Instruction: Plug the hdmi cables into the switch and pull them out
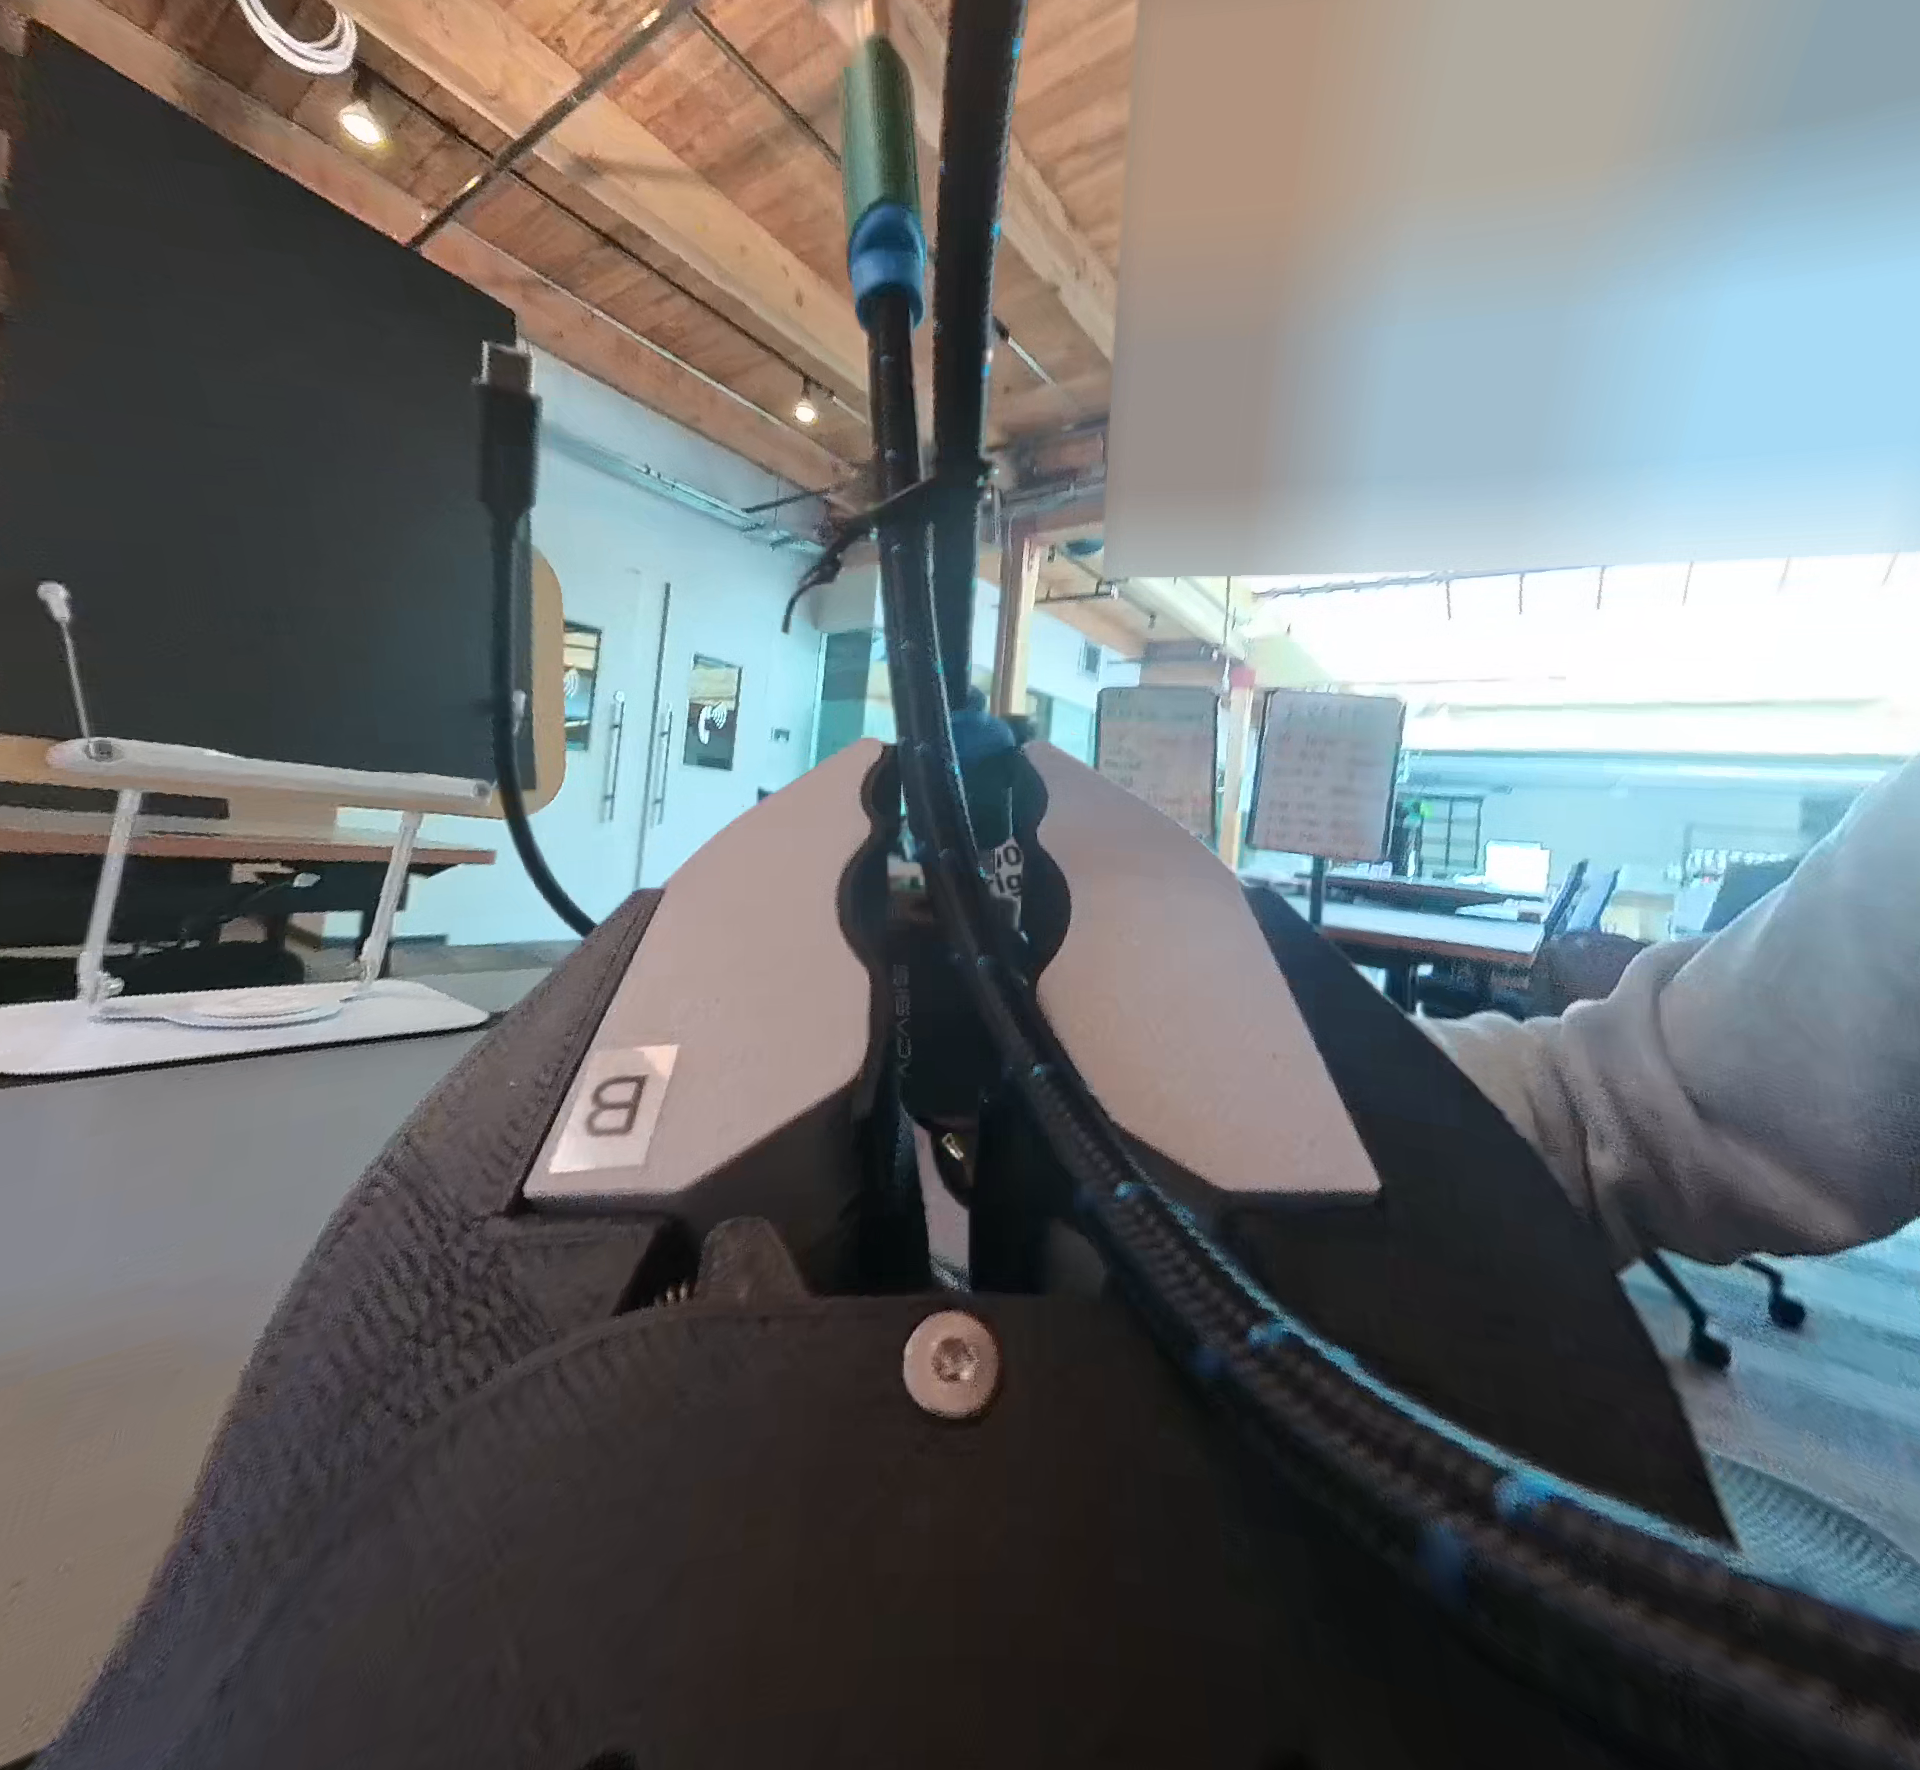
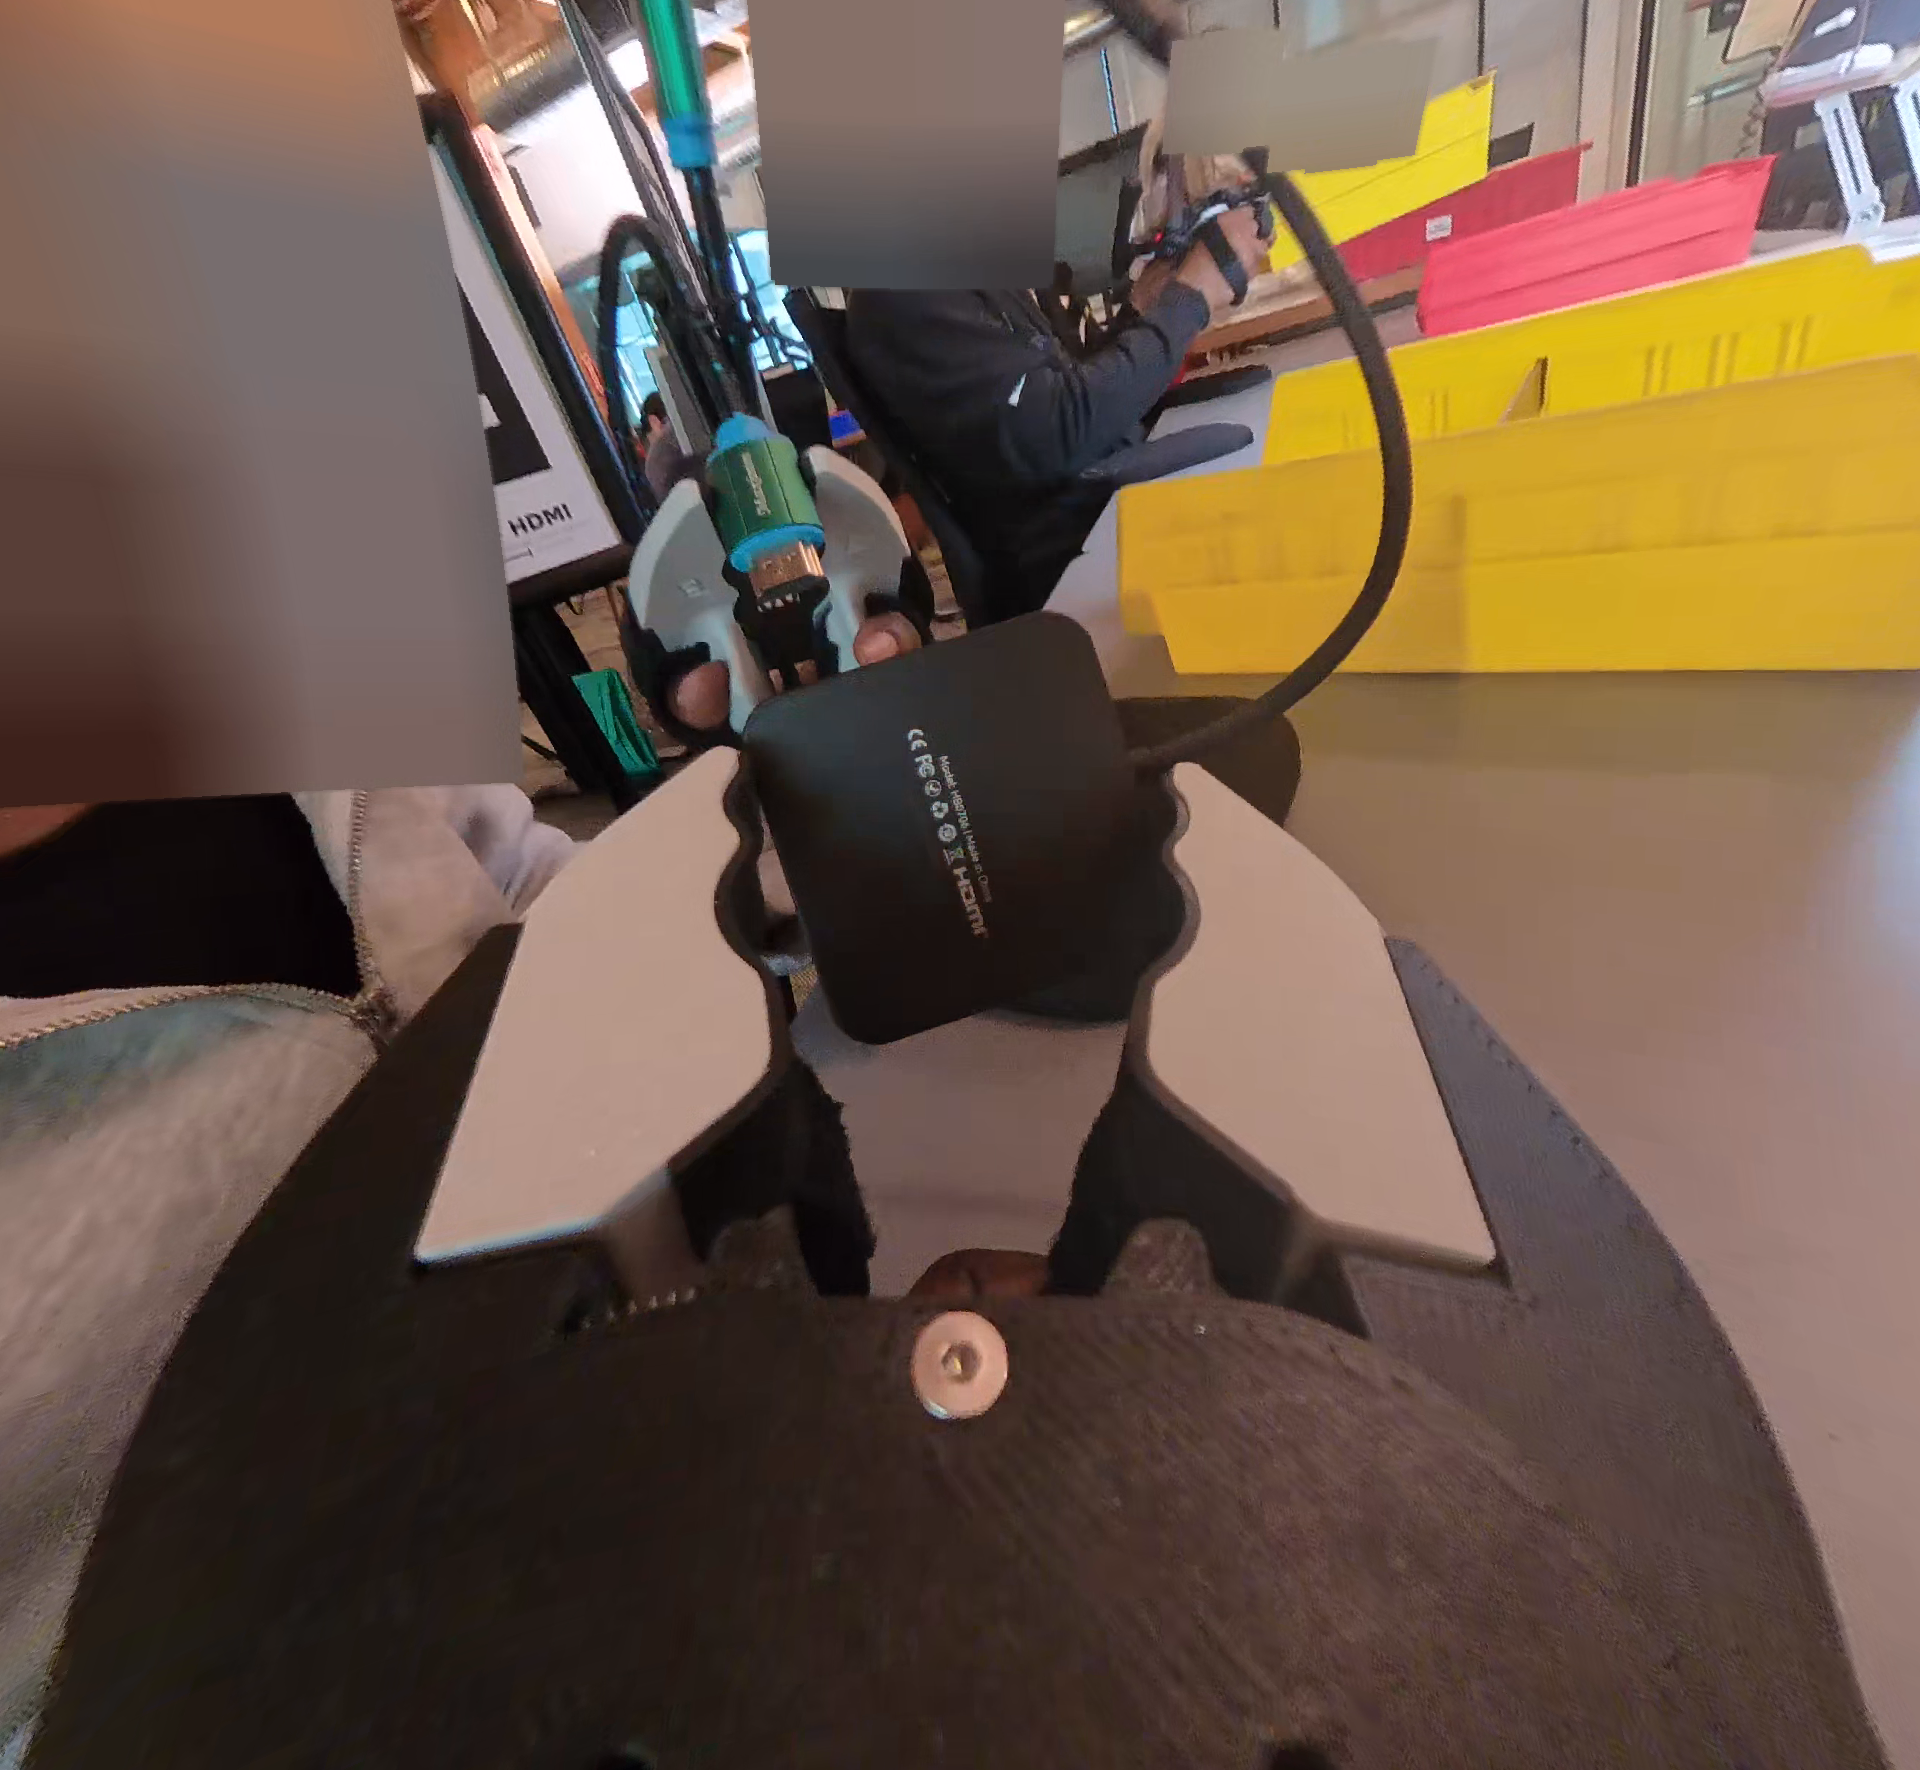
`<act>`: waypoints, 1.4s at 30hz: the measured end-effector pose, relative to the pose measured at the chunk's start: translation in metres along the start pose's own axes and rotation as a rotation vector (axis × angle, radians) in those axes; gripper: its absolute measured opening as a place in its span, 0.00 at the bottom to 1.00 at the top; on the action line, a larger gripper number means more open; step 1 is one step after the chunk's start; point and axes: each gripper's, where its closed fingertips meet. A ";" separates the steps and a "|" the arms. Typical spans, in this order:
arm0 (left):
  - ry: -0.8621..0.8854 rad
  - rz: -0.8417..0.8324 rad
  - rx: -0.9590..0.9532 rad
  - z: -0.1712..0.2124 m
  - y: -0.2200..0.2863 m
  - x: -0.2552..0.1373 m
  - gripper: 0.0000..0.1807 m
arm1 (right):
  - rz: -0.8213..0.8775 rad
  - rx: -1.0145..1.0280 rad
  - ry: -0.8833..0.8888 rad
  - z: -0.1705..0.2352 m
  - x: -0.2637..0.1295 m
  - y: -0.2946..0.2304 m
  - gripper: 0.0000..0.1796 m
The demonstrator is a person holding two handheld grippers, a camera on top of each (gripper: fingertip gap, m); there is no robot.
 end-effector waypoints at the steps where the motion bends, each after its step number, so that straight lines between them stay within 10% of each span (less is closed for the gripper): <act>1: -0.015 -0.004 0.006 0.003 0.000 0.001 0.11 | 0.005 -0.003 -0.013 0.005 0.002 0.000 0.40; 42: -0.168 0.098 0.028 0.026 0.007 0.006 0.11 | 0.114 -0.179 -0.050 0.011 0.013 -0.010 0.40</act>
Point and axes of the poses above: each gripper's, where its closed fingertips meet, x out along the fingers, z out of its underside, y = z × x across the jaws, and after that the axes turned 1 degree about -y, right-handed
